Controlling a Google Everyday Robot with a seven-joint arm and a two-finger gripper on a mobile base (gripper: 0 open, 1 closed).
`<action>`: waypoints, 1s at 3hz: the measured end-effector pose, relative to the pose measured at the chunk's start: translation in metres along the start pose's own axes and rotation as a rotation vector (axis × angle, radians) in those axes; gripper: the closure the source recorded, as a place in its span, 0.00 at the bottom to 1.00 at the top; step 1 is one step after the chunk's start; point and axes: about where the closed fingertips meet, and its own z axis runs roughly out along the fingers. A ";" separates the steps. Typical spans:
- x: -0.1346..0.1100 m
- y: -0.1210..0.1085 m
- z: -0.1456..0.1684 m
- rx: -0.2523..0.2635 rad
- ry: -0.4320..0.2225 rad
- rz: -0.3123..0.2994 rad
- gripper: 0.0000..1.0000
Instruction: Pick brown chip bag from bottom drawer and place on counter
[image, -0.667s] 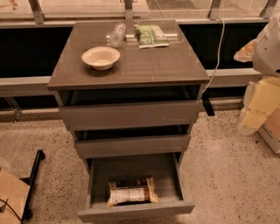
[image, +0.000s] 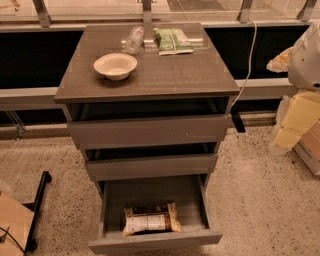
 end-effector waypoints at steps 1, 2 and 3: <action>0.003 -0.002 0.027 0.007 -0.069 0.010 0.00; 0.008 -0.005 0.058 0.020 -0.161 0.020 0.00; 0.005 -0.008 0.057 0.041 -0.163 0.022 0.00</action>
Offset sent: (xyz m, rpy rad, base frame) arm 0.0402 -0.0020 -0.1022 0.2849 -0.1058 0.0354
